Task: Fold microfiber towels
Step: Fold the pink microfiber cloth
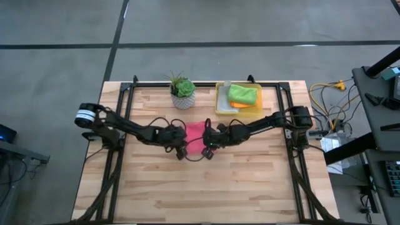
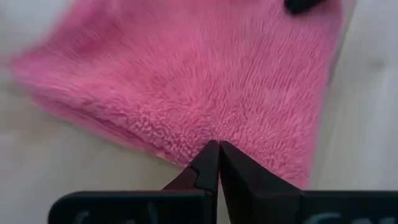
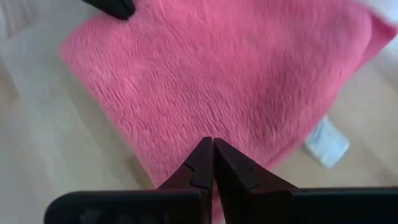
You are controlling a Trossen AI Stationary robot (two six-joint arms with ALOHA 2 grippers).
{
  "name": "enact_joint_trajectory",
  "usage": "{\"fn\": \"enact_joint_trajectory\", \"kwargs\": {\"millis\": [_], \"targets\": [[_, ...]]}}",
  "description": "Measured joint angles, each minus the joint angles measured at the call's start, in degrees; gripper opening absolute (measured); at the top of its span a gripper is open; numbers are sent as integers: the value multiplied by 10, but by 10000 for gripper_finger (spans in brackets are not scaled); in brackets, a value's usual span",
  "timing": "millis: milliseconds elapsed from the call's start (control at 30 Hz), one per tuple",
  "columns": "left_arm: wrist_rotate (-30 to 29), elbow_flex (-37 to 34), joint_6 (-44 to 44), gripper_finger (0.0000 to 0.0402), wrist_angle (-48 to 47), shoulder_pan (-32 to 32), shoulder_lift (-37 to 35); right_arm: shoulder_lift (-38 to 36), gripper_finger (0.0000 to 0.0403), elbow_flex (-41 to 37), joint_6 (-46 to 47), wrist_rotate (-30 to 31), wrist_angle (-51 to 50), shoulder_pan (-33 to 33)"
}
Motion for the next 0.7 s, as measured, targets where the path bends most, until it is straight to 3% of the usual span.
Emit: {"fn": "enact_joint_trajectory", "kwargs": {"millis": [133,333,467,567,700], "targets": [[35,2,-3,0,0,-2,17,0,8,-16,25,-15,0,8],[102,-1,-5,0,-22,-18,-7,-8,8,-16,56,-91,-9,17],[173,-3,17,0,-35,-30,-40,-48,8,-8,69,-68,-7,27],[176,-4,45,0,-30,-44,-69,-70,8,-8,68,-32,16,22],[140,-5,64,0,-25,-46,-94,-53,8,-10,63,-69,51,-15]]}}
